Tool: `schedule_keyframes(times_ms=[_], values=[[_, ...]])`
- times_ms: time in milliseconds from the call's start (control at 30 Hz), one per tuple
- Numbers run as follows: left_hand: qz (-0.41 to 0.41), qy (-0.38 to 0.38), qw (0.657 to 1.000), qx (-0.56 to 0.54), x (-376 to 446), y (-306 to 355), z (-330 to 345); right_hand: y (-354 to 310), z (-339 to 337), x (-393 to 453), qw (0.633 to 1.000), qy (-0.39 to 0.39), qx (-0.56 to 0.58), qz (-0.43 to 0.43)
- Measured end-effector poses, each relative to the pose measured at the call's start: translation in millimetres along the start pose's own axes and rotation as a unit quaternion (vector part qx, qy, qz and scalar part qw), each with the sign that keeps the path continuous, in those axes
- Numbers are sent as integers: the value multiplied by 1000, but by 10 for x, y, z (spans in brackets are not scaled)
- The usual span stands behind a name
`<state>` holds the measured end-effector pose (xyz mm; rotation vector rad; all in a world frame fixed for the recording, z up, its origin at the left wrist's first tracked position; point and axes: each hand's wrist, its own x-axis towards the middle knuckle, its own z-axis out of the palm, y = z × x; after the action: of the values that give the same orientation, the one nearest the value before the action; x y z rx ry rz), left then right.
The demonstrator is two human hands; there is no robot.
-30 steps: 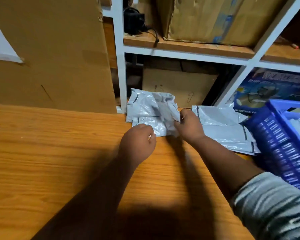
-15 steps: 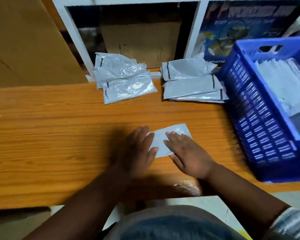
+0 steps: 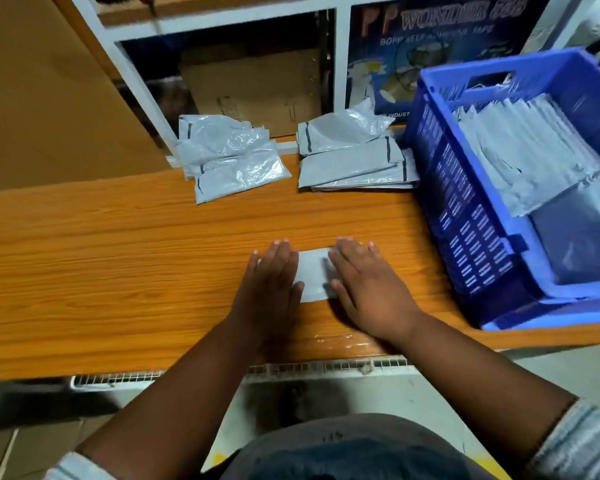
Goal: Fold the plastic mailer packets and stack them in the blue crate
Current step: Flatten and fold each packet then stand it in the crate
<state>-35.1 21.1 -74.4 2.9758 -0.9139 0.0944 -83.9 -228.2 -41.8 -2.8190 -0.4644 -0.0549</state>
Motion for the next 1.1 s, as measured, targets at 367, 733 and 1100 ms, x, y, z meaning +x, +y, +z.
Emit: schedule_keyframes(times_ms=[367,733,1100], values=[[-32,-53,998,14,393,481,61,196,530,396,995,-77,-62,4],[-42,-35,998,27,345,388,327,229,626,427,995,-66,-71,-3],[-67,11,986,-152,366,184,215,-70,394,657,994,-105,-34,7]])
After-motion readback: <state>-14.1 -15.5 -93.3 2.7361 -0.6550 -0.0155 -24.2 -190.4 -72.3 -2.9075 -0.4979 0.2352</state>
